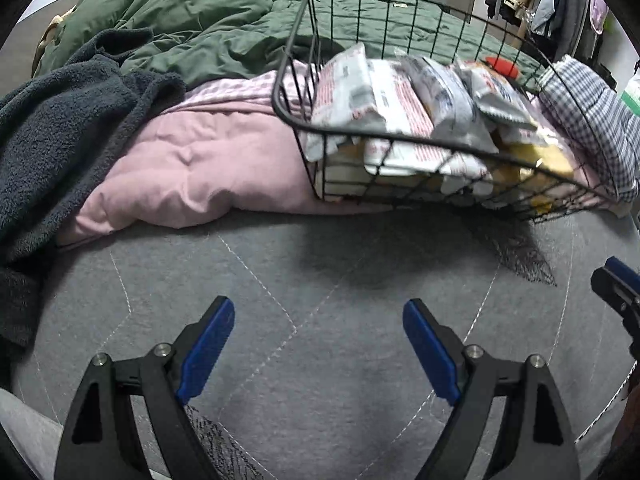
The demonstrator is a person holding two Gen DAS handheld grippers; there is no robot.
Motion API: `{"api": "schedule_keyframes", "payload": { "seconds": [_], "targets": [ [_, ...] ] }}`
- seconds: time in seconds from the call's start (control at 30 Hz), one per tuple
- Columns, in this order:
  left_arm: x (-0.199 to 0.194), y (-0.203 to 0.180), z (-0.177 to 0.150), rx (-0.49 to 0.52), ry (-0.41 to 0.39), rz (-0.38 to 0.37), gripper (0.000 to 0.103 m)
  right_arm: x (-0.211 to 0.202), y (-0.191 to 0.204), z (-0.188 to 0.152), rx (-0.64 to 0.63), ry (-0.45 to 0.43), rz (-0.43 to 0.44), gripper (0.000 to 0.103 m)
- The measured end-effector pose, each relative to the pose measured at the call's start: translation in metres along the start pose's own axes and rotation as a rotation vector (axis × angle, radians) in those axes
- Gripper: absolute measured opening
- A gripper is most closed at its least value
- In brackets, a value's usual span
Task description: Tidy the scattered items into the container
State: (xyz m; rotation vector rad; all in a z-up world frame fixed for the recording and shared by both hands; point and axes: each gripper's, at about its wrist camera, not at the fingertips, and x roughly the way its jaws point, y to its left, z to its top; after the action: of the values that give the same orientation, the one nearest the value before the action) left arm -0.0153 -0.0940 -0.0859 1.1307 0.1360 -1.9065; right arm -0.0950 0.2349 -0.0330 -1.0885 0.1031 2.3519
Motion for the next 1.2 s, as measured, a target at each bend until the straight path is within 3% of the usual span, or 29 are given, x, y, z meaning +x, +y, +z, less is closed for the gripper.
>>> {"api": "schedule_keyframes", "payload": {
  "seconds": [0.17,0.37,0.87,1.2],
  "targets": [
    [-0.005,-0.013,-0.006,0.026,-0.017,0.029,0.087,-0.001,-0.005,-0.005,0.046,0.014,-0.015,0.049],
    [-0.030,-0.025,-0.009,0.028,-0.058,-0.004,0.089,-0.009,-0.004,-0.009,0.108,0.058,-0.055,0.052],
    [-0.051,-0.023,-0.017,0.032,-0.127,0.005,0.090,-0.026,0.023,-0.013,0.057,0.039,-0.064,0.053],
    [-0.050,-0.017,-0.017,0.018,-0.125,0.022,0.090,-0.032,0.028,-0.011,0.040,0.012,-0.060,0.053]
  ]
}}
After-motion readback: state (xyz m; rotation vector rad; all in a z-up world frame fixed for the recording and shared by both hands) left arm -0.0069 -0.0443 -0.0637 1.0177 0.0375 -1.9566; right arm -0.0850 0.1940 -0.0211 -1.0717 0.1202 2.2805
